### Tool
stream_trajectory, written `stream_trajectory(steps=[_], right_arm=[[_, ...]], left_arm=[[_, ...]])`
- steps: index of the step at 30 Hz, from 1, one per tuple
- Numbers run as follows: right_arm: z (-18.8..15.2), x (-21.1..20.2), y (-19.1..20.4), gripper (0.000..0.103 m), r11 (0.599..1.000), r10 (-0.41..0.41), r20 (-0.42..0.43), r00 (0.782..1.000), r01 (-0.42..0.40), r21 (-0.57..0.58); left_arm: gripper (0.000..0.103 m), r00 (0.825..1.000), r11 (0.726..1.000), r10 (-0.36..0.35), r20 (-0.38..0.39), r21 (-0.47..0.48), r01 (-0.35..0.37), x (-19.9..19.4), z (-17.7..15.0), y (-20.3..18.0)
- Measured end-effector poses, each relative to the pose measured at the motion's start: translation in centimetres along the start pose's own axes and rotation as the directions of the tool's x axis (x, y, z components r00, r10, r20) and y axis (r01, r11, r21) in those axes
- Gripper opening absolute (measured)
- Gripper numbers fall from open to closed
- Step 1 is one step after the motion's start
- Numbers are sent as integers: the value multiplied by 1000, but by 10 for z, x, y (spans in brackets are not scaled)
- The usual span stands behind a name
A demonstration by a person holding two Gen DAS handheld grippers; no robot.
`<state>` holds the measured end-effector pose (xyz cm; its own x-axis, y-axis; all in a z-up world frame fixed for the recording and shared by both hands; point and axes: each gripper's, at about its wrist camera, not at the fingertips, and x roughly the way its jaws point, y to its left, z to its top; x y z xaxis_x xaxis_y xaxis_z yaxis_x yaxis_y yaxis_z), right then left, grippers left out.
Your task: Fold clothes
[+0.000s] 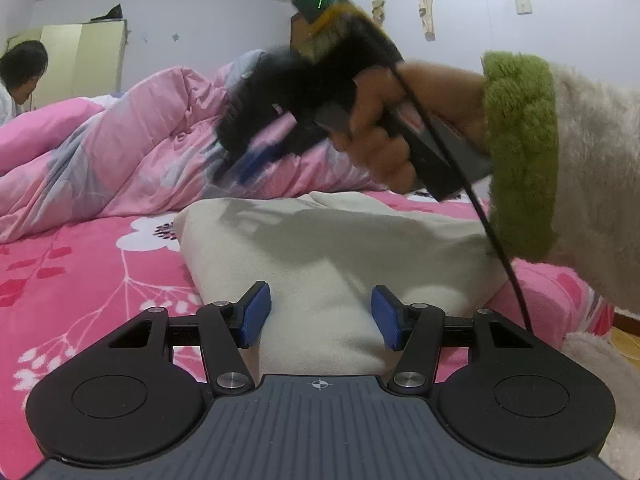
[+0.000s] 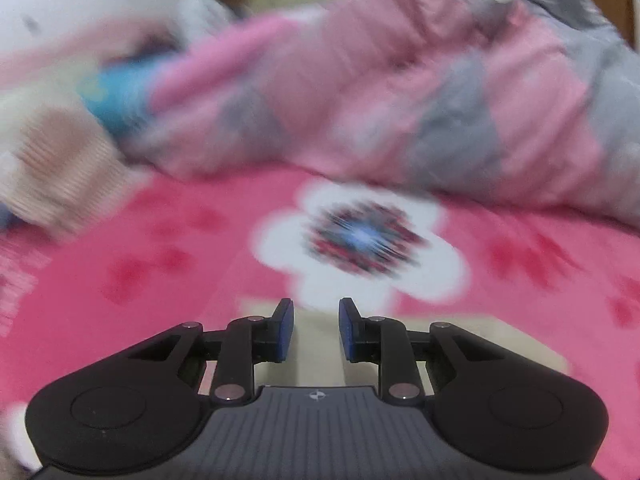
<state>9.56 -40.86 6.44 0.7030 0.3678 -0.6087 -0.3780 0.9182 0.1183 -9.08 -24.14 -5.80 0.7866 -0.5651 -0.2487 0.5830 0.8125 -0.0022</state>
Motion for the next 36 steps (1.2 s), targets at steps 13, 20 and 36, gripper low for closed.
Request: stream_trajectory(steps=[13, 20, 36], right_arm=[[-22, 34, 13, 31, 998, 37, -44, 998, -39, -48], [-38, 46, 12, 38, 1000, -16, -47, 999, 15, -21], [-125, -57, -6, 35, 980, -149, 87, 985, 135, 147]], left_arm=[[57, 1000, 1000, 8, 15, -19, -7, -1, -3, 1], [58, 1000, 1000, -22, -13, -23, 22, -2, 3, 7], [70, 998, 1000, -28, -50, 5, 28, -22, 8, 6]])
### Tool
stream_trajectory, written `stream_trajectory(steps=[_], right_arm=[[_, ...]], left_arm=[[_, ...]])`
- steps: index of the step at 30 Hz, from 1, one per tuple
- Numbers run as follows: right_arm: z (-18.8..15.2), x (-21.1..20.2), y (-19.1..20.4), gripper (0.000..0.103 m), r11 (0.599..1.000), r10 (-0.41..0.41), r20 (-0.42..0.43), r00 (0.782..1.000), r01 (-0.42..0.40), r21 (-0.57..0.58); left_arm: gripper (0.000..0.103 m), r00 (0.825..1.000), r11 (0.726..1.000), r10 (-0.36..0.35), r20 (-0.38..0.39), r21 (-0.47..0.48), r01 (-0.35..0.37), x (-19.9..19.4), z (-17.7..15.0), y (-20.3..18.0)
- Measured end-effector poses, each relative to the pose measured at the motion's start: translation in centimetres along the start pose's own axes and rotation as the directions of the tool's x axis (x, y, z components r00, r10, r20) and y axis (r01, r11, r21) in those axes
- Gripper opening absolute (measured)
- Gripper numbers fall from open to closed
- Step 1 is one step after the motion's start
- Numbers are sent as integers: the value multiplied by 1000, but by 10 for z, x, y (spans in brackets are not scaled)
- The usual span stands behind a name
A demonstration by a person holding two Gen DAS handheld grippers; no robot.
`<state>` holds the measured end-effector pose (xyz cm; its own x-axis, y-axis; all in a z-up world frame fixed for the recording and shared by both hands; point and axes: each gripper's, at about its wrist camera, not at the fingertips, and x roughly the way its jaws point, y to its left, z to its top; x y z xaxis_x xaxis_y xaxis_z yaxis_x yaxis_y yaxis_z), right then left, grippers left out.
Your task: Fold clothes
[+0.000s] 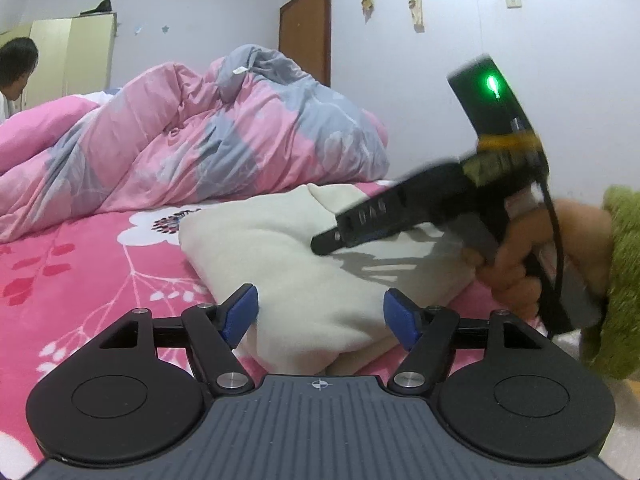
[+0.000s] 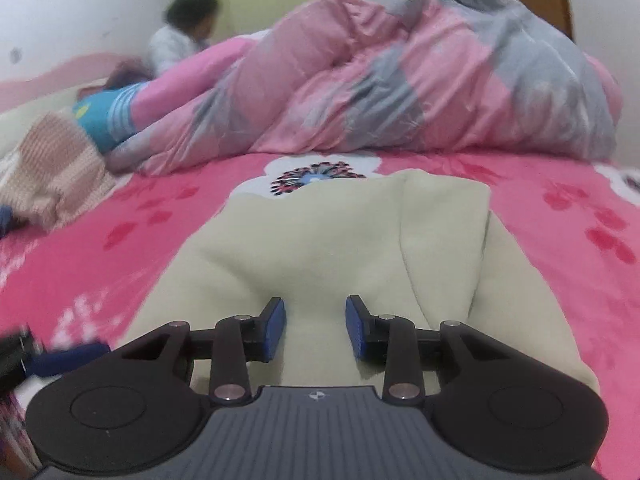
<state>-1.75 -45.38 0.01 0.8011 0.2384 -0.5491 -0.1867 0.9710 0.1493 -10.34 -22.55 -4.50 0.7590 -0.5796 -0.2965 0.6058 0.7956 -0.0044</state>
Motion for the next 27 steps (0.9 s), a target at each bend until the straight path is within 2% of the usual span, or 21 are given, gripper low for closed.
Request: stream_trajectory(steps=[2, 4, 6, 8, 10, 16, 20, 24, 27], right_arm=[[6, -10, 6, 34, 999, -21, 0, 1000, 21, -25], [5, -32, 8, 34, 1000, -8, 35, 999, 8, -21], [0, -59, 6, 34, 1000, 20, 93, 995, -20, -2], [-12, -71, 1, 35, 1000, 9, 101, 995, -9, 0], [-32, -50, -8, 32, 999, -46, 8, 999, 46, 5], [-36, -41, -10, 34, 997, -62, 48, 997, 59, 57], [-40, -42, -8, 35, 997, -67, 67, 996, 63, 51], [-45, -46, -15, 35, 996, -51, 84, 995, 44, 82], [-46, -47, -16, 35, 995, -47, 90, 995, 39, 88]], left_arm=[[70, 1000, 1000, 10, -4, -6, -10, -4, 2, 1], [70, 1000, 1000, 26, -13, 8, -26, -6, 2, 1], [69, 998, 998, 45, -42, 40, -43, -4, -2, -1], [69, 997, 997, 55, -62, 62, -52, -3, -6, -2], [69, 996, 995, 60, -72, 78, -55, -6, -7, -2], [69, 985, 975, 147, -91, 181, -129, 0, -12, -13], [70, 980, 982, 175, -99, 88, -167, -1, -10, -7], [70, 976, 973, 201, -89, 134, -188, 8, -9, -14], [70, 977, 975, 200, -71, 119, -190, 13, -6, -11]])
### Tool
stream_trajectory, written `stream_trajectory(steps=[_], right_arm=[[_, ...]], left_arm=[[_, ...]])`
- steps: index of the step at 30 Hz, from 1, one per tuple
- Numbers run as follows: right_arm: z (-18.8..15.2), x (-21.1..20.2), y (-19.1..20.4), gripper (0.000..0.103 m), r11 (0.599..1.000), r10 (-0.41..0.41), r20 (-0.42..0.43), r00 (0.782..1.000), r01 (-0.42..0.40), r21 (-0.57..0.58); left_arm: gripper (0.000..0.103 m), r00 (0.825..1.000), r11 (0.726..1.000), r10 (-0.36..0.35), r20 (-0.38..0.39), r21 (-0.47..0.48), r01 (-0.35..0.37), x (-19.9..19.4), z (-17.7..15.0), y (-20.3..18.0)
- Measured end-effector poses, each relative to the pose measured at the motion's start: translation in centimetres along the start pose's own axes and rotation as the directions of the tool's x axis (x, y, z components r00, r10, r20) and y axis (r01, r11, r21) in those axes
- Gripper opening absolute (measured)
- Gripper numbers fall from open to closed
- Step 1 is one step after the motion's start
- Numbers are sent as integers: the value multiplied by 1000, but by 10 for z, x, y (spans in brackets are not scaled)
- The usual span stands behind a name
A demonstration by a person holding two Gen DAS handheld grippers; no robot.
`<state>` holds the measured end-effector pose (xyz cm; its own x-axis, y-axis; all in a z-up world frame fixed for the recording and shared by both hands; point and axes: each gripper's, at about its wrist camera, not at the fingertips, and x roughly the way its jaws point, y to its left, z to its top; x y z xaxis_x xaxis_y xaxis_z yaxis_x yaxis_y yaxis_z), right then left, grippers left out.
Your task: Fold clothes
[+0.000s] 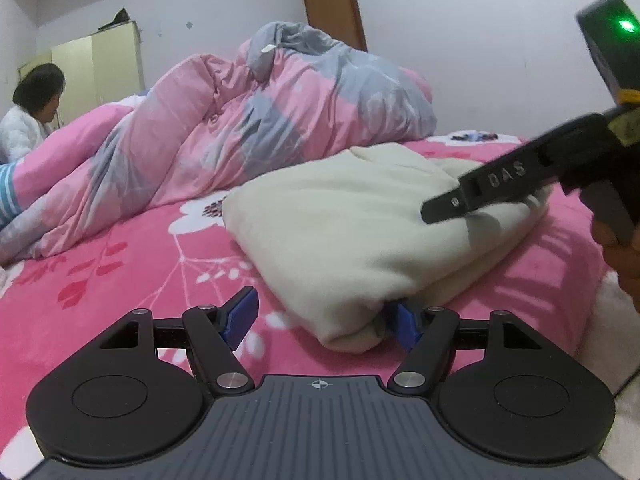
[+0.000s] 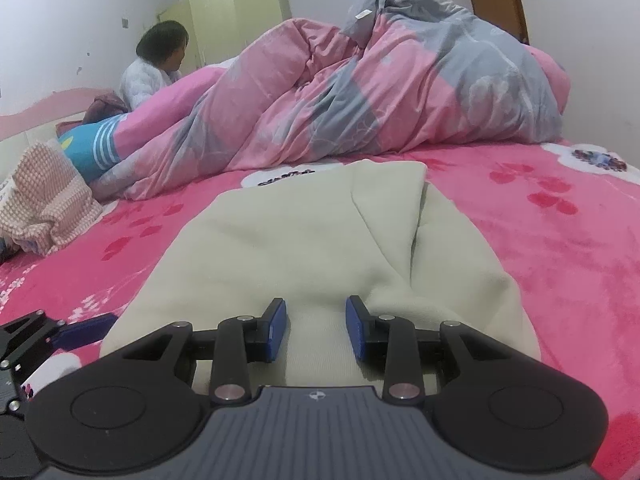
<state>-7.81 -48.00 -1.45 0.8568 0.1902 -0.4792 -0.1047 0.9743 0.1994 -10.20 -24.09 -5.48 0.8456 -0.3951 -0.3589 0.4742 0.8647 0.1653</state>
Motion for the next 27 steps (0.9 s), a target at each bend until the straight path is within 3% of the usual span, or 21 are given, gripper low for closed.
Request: stream_trajectory(steps=[7, 13, 20, 23, 27], right_arm=[[-2, -1, -3, 35, 1000, 12, 8, 1000, -12, 11], [-4, -2, 0, 35, 1000, 5, 8, 1000, -5, 12], [-4, -2, -1, 35, 1000, 6, 13, 1000, -6, 21], [-3, -1, -2, 35, 1000, 6, 12, 1000, -6, 20], [-3, -1, -1, 35, 1000, 6, 12, 1000, -6, 12]], left_arm=[[69, 995, 994, -92, 45, -51, 95, -17, 0, 12], [69, 998, 998, -60, -19, -19, 60, 5, 0, 0], [69, 990, 978, -142, 26, -151, 144, 7, 12, 14], [72, 992, 984, -123, 30, -127, 126, 16, 12, 7], [76, 999, 998, -40, -5, -57, 39, 25, 11, 1]])
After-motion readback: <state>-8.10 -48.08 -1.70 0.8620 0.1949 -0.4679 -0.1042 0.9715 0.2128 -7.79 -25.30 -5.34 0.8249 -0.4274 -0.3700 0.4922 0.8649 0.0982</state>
